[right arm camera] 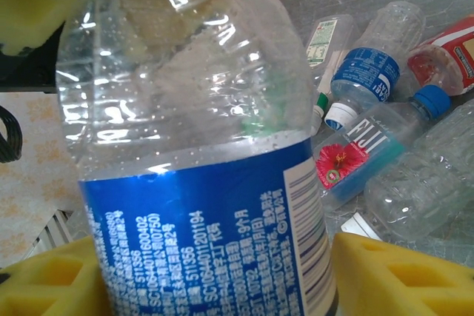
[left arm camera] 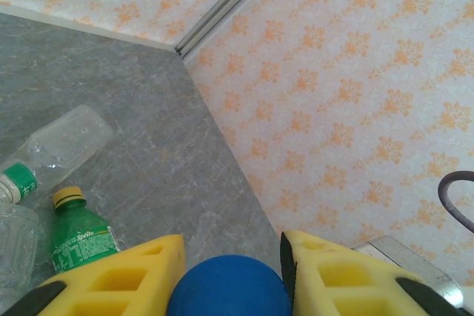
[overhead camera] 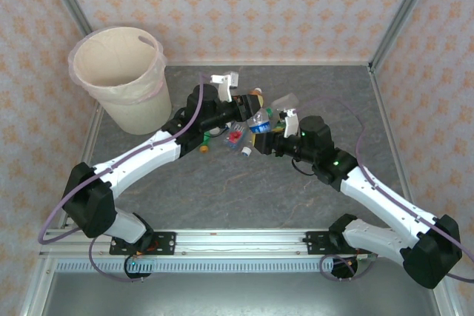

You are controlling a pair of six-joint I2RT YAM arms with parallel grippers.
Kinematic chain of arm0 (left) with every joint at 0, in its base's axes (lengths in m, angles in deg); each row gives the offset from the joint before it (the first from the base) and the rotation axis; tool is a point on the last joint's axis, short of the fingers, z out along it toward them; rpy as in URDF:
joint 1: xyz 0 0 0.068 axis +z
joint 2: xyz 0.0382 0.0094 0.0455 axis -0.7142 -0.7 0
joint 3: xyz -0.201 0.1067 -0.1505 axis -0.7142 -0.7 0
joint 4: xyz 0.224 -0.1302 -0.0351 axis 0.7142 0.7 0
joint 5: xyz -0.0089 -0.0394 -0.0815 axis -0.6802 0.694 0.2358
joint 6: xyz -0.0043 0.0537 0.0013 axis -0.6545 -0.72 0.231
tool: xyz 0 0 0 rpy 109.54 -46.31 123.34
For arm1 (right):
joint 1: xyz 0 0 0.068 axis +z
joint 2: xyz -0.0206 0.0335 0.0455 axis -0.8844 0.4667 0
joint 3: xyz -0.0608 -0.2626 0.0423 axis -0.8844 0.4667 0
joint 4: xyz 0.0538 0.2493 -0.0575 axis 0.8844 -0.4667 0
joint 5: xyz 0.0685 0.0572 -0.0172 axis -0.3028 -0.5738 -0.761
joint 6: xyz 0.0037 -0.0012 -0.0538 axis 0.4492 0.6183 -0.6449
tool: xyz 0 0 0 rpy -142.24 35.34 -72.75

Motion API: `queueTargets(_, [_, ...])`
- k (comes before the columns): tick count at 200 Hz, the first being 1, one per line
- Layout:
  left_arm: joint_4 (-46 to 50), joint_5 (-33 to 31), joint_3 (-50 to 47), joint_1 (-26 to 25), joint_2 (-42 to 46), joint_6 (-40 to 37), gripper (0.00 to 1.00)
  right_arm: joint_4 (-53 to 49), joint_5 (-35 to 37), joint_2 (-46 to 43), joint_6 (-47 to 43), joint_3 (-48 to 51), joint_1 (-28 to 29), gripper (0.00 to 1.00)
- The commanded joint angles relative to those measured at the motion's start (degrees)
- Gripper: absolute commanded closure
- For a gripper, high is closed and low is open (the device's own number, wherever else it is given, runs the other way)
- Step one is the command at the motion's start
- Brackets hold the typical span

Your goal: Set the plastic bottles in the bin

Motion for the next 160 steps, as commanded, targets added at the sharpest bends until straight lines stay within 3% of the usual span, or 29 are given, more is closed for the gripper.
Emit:
queueTargets(1, [0.52, -0.88, 1.94, -1.08, 0.85, -0.76, 0.65, 2.07, 1.28, -1.30, -0.73, 0.85, 0.33, 0.35])
queueTargets(24, [0.87, -1.15, 2.03, -1.07, 1.06, -0.85, 0.67, 2.25, 1.53, -1.79, -0.71, 0.98, 0.26, 0.34])
queueTargets(67, [1.38, -1.06, 2.20, -1.17, 1.00, -1.51, 0.79, 2.93, 1.44, -2.01, 0.27, 1.25, 0.25, 0.34])
queueTargets(160, [2.60, -3.34, 3.21, -1.06, 0.28, -3.05, 0.83, 2.76, 3.10, -1.58, 0.72, 1.26, 0.28, 0.24])
